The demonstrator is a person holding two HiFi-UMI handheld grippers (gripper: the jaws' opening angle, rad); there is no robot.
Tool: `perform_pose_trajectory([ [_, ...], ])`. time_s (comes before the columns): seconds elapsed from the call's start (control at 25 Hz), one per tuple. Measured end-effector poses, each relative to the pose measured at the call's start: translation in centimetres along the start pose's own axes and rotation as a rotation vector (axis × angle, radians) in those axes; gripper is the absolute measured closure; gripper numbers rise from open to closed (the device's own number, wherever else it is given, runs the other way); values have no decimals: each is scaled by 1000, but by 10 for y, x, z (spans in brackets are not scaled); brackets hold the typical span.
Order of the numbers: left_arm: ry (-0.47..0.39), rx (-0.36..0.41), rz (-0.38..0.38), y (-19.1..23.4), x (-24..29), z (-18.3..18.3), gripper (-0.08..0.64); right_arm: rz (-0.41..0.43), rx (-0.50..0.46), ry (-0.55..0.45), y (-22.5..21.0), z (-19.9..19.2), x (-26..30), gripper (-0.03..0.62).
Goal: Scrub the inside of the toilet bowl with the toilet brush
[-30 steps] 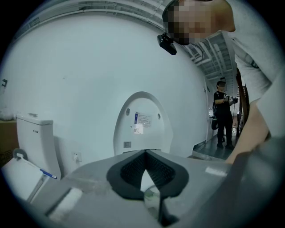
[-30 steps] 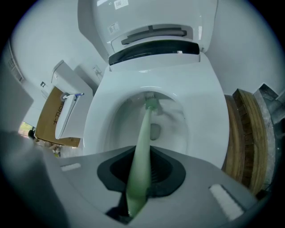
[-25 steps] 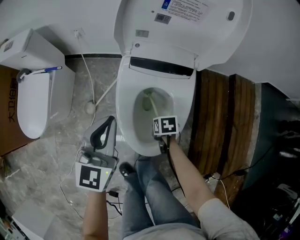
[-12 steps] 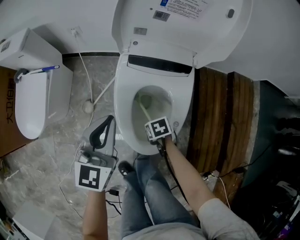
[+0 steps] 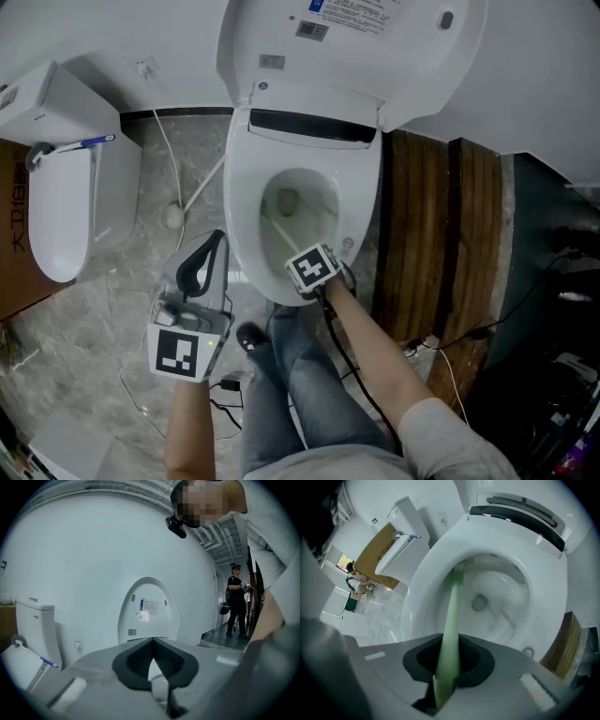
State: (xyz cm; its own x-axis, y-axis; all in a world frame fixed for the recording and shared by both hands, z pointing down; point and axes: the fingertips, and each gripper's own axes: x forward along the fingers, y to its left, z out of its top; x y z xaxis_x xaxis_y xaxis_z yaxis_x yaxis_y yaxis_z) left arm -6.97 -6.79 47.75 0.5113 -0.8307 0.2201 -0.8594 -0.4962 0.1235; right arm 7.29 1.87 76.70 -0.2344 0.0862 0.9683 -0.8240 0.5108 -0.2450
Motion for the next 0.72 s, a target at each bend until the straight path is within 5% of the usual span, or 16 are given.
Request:
perform_pose_trajectory([
  [0.72, -19, 23, -52, -27, -11, 9, 571, -86, -229, 68, 11, -50, -13, 548],
])
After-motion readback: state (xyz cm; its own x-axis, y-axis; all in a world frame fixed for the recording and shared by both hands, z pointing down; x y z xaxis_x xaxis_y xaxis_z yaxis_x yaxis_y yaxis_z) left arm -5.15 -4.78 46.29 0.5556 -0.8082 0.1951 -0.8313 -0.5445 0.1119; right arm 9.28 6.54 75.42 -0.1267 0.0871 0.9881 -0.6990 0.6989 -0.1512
